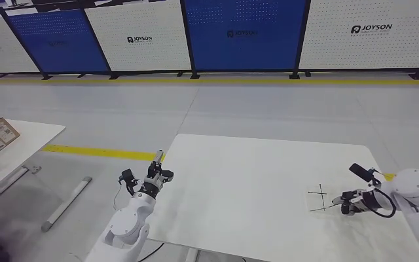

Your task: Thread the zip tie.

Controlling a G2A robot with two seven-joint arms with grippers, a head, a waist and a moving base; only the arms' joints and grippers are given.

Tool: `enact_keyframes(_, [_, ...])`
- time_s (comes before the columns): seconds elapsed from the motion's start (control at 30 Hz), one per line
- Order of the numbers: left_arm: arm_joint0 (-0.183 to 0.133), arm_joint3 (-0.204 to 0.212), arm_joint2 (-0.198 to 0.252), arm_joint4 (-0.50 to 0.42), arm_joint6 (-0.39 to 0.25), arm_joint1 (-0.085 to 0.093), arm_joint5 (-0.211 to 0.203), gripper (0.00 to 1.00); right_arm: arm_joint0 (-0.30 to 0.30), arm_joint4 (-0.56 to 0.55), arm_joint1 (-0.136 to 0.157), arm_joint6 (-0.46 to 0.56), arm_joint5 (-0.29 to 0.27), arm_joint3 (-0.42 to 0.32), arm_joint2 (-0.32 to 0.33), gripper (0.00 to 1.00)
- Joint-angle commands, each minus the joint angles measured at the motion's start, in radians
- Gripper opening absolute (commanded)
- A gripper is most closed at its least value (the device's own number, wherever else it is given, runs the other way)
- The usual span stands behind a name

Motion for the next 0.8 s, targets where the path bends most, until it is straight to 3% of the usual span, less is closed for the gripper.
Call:
enact_keyframes(0.0, [0.0,0.0,0.0,0.0,0.0,0.0,0.0,1.0,0.006,0.0,-0.003,-0.001,0.0,0.01,-0.005,0.27])
enact_keyframes(0.5, [0.0,0.0,0.0,0.0,0.0,0.0,0.0,1.0,0.03,0.003,-0.015,-0.014,-0.018,0.041,-0.024,0.13])
enact_keyframes(0.77, [0.0,0.0,0.0,0.0,0.0,0.0,0.0,1.0,0.011,-0.004,-0.005,-0.022,-0.02,0.01,-0.001,0.0])
